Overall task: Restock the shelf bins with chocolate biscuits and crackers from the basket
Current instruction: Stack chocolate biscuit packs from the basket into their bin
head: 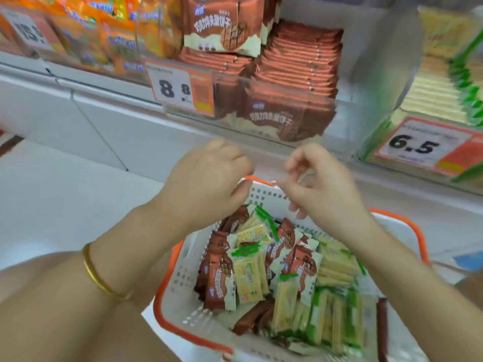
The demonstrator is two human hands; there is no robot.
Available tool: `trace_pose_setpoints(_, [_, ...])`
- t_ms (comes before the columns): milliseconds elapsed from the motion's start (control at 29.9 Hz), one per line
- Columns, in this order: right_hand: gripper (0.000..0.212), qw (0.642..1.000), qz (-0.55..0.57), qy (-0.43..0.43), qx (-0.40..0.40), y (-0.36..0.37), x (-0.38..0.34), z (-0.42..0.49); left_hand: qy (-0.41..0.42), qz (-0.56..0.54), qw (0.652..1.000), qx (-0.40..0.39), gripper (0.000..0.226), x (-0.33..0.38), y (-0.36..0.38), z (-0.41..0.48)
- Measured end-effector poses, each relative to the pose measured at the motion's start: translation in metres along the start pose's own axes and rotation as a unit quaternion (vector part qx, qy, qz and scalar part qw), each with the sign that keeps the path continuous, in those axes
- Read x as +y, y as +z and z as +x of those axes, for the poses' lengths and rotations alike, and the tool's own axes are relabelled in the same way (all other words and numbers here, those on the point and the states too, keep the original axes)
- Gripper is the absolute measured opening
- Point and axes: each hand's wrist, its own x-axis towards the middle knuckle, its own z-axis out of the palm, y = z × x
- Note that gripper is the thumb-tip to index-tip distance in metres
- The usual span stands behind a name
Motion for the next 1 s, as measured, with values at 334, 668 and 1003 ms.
trace_pose_setpoints(334, [0.049, 0.926, -0.254, 0.249, -0.131, 0.089, 0.215, -0.018, -0.012, 0.036, 0.938, -0.345, 0.033, 0.006, 0.048, -0.005])
trace_pose_setpoints(668, [0.049, 0.919, -0.259, 0.252, -0.159, 0.094, 0.254, 0.001, 0.043, 0.047, 0.934, -0.352, 0.032, 0.016, 0.06, 0.011])
trace_pose_setpoints(1003, [0.03, 0.969, 0.052, 0.205, -0.129, -0.01, 0.106, 0.001, -0.078, -0.168, 0.891, -0.414, 0.065, 0.025, 0.063, 0.04])
